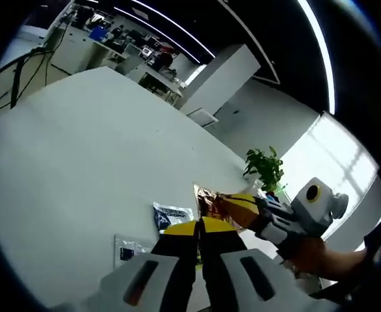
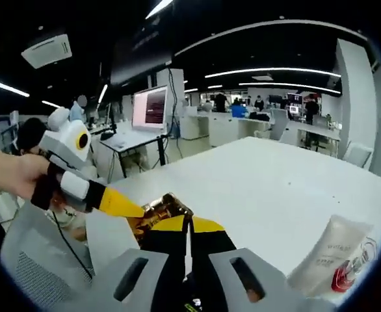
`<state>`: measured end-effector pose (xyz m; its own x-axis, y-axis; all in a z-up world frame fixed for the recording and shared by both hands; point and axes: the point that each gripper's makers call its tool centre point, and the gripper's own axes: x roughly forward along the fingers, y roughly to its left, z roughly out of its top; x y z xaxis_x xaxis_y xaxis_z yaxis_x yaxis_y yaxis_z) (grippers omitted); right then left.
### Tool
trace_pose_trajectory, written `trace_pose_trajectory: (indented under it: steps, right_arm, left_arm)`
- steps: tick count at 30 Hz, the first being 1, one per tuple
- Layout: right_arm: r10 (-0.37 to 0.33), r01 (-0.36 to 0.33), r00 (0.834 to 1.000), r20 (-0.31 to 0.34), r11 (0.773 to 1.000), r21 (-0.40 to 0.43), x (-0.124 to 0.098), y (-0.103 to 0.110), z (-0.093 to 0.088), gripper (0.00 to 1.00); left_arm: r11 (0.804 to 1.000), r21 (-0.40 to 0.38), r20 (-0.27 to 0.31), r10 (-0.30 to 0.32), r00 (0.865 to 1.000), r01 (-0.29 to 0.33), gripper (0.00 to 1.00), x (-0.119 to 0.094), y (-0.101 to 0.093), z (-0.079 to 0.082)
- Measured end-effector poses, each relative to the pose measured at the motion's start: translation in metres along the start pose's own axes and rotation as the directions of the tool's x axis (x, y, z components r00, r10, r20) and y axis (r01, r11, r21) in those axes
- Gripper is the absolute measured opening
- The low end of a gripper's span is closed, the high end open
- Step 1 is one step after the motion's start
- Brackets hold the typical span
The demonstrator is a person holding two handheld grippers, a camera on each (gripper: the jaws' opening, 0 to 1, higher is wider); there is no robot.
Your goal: Arrange the skincare products in the storage area until every visible bottle or jar stands upright without overlapping.
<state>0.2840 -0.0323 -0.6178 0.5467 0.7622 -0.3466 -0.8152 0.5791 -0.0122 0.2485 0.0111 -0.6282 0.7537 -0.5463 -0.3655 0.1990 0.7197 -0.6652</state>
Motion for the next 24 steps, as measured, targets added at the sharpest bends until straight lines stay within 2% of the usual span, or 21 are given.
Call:
trace_pose_trajectory:
  steps: [11, 18, 24]
  right_arm:
    - [-0.021, 0.017, 0.997, -0.074, 0.999, -0.05, 0.025, -0.007, -0.024, 0.01]
    - [-0.023, 0.02, 0.994, -0.11, 0.999, -0.033, 0.047, -0.014, -0.039, 0.01]
    - [-0.03, 0.03, 0.99, -0.136, 1.0, -0.007, 0.064, -0.019, -0.054, 0.01]
  left_arm:
    - [0.998, 0.021, -0.041, 0.056, 0.998, -0.055, 0.02, 0.018, 0.033, -0.006]
    - [0.997, 0.014, -0.051, 0.082, 0.995, -0.081, 0.02, 0.03, 0.06, -0.006]
    - [0.993, 0.038, -0.07, 0.118, 0.99, -0.116, 0.02, 0.04, 0.08, -0.006]
